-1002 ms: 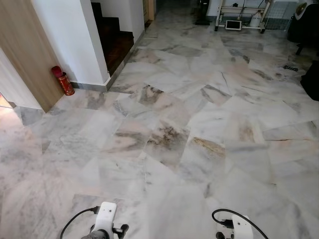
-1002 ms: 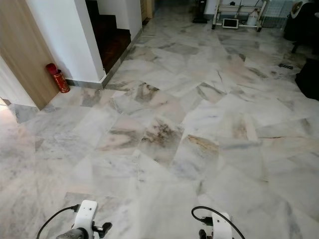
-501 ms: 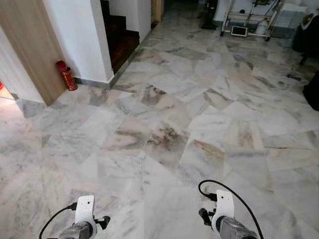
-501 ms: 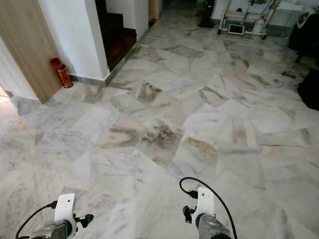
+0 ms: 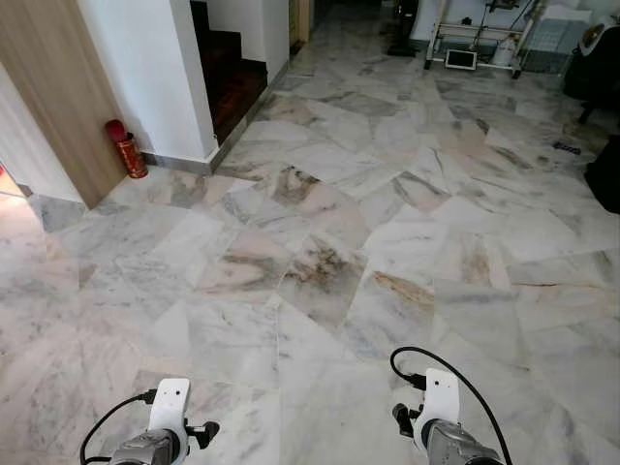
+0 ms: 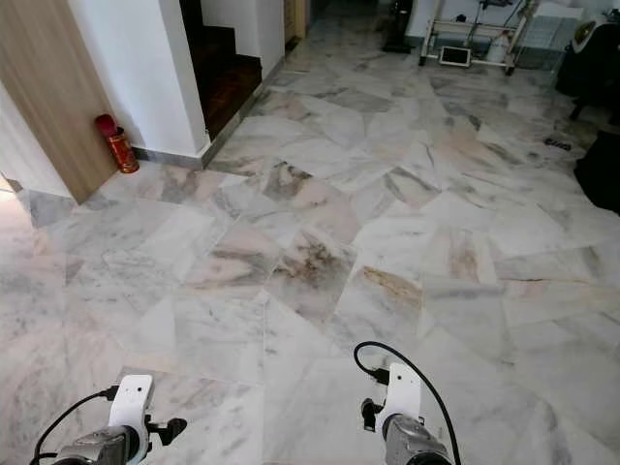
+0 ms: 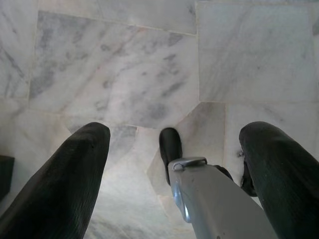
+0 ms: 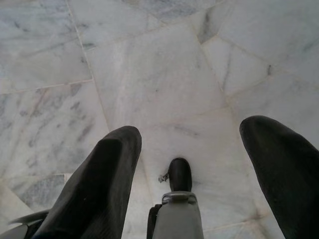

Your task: Move the pillow to the sofa from floor

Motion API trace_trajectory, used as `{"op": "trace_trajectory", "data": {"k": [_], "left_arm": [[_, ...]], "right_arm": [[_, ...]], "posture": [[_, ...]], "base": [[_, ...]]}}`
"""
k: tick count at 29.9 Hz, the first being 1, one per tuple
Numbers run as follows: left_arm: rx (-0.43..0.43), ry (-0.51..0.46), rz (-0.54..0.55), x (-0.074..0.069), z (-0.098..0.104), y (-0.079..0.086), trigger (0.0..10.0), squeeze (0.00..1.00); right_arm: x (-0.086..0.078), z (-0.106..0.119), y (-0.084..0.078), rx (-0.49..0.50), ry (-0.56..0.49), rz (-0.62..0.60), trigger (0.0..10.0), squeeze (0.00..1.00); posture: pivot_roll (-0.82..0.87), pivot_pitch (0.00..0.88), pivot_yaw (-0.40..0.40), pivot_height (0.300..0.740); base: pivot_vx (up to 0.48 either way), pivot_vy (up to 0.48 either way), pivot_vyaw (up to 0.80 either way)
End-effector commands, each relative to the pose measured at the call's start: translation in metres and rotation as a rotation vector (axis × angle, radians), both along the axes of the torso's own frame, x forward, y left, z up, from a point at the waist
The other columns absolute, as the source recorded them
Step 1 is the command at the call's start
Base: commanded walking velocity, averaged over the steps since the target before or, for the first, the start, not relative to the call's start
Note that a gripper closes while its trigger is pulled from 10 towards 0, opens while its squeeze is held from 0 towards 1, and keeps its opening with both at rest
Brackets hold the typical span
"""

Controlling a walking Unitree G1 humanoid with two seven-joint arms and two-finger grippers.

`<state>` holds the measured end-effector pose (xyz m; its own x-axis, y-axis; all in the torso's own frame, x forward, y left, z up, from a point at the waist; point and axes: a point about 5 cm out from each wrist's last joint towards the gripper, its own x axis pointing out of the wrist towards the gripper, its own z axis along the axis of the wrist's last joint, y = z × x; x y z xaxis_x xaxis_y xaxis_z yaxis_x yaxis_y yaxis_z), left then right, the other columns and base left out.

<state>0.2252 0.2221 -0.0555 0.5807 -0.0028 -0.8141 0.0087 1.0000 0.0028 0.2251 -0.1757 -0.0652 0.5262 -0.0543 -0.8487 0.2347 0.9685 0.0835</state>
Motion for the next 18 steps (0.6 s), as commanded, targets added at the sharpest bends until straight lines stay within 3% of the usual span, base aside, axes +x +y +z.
{"op": "trace_trajectory", "data": {"k": [1,13,18], "left_arm": [[0.023,0.025,-0.030,-0.0004,0.0001,0.0021,10.0,0.00],[0.055,0.003,-0.039,0.0067,0.0037,-0.0008,10.0,0.00],[0.050,-0.004,-0.016,0.0081,0.0046,-0.0001,10.0,0.00]], "right_arm": [[0.0043,0.0024,0.0025,0.010,-0.007,-0.035,10.0,0.00],[0.0109,0.0069,0.0005,0.029,-0.052,-0.055,10.0,0.00],[0.0129,0.0081,0.0013,0.005,-0.045,0.013,10.0,0.00]], "posture": [[-0.03,0.000,0.016,0.740],[-0.01,0.000,-0.005,0.740],[0.01,0.000,-0.010,0.740]], "base": [[0.000,0.000,0.00],[0.000,0.000,0.00],[0.000,0.000,0.00]]}}
